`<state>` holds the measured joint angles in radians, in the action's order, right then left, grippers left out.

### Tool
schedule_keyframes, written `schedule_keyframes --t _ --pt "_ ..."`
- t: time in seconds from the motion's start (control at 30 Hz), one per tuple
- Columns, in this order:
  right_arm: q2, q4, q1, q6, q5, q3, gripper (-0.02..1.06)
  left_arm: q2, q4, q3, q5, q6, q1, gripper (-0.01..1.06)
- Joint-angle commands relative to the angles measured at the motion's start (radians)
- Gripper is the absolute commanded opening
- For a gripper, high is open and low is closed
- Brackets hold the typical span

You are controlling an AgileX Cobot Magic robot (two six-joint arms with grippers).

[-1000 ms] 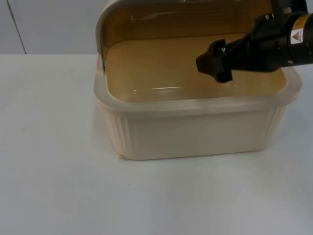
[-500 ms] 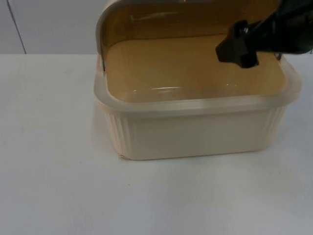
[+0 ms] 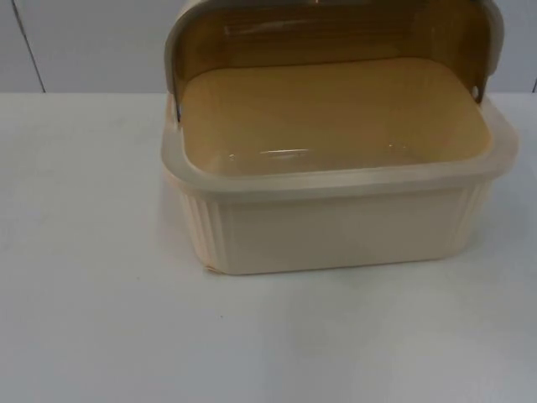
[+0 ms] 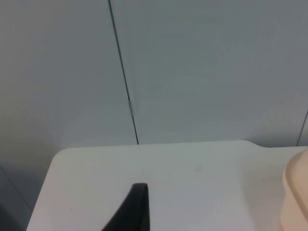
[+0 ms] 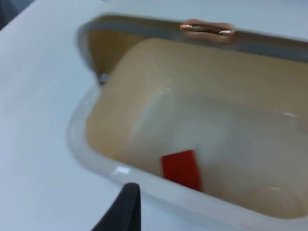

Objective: Open the box lid with the left hand, place the block into the box with the right hand, then close the box lid with the left hand.

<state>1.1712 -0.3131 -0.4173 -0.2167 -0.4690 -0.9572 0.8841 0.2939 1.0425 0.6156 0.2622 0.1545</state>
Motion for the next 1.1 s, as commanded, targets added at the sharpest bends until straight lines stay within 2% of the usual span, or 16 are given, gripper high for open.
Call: schedule_keyframes --t 0.0,0.03,0.07,0.13,0.23,0.33,0.4,0.47,0.9,1.0,1.07 --pt "-0.035 -0.021 0.059 -0.035 -0.007 -0.005 1.05 -0.005 0.005 -0.002 -0.004 0.005 -0.003 1.04" --pt "-0.068 0.003 0.152 -0.035 -0.002 -0.005 1.05 -0.005 0.005 -0.002 -0.004 0.005 -0.003 1.04" --pt "-0.068 0.003 0.152 -0.035 -0.002 -0.005 1.05 -0.005 0.005 -0.002 -0.004 0.005 -0.003 1.04" --pt "-0.099 0.042 0.277 -0.032 -0.014 -0.005 1.05 -0.005 0.005 -0.002 -0.001 0.005 -0.003 1.04" --pt "-0.151 0.044 0.442 -0.019 0.016 -0.005 1.05 -0.005 0.001 -0.002 -0.002 0.005 -0.003 1.04" --pt "-0.169 0.063 0.499 -0.019 0.050 -0.005 1.05 -0.005 0.001 -0.002 -0.002 0.005 -0.003 1.04" --pt "-0.179 0.131 0.539 -0.016 0.074 -0.005 1.05 -0.005 0.001 -0.002 -0.002 0.005 -0.003 1.04" --pt "-0.179 0.195 0.545 0.029 0.088 -0.005 1.05 -0.005 0.001 -0.002 -0.002 0.005 -0.003 1.04" --pt "-0.163 0.235 0.532 0.055 0.047 -0.005 1.05 -0.005 0.012 -0.002 -0.004 0.005 0.030 1.04" --pt "-0.163 0.335 0.485 0.052 0.024 -0.005 1.05 -0.005 0.010 -0.002 -0.002 0.016 0.031 1.04" --pt "-0.163 0.344 0.469 0.052 0.024 -0.005 1.05 -0.005 0.010 -0.002 -0.002 0.028 0.031 1.04"
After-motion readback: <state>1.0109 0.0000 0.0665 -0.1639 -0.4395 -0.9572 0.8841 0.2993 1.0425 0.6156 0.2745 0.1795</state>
